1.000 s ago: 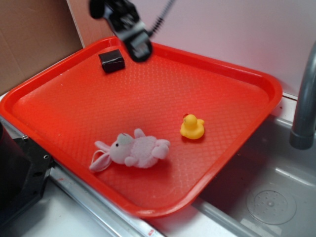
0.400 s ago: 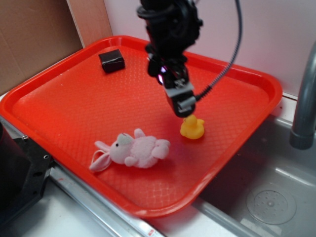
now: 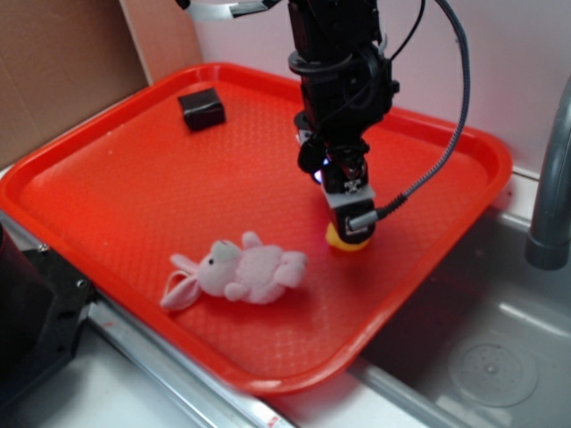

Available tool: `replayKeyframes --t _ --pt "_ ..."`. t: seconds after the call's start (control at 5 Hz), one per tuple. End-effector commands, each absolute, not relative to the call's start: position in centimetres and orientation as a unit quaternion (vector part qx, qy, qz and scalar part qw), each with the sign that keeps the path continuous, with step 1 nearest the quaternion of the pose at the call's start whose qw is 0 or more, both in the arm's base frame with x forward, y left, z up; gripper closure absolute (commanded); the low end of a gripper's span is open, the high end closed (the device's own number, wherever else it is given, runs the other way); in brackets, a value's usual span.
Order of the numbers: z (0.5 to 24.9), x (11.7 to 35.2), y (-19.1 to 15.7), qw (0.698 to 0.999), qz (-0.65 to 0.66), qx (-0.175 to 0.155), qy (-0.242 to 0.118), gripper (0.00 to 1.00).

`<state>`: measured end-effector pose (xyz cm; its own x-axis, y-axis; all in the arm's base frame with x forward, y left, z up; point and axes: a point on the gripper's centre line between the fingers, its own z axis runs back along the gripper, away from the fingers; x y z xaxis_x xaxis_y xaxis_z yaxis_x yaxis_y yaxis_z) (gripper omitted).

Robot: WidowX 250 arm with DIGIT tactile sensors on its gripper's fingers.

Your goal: Grab the yellow duck.

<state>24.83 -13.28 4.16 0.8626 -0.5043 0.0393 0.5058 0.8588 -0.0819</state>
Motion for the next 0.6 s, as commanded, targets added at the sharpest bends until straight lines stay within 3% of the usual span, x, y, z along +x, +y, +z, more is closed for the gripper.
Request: replayKeyframes --t 0.0,0.4 --pt "4.5 24.4 -14.8 0.954 -0.291 -0.061 -0.025 0.00" --pt "3.0 24.4 -15.1 0.958 -0.286 -0.031 -0.008 0.00"
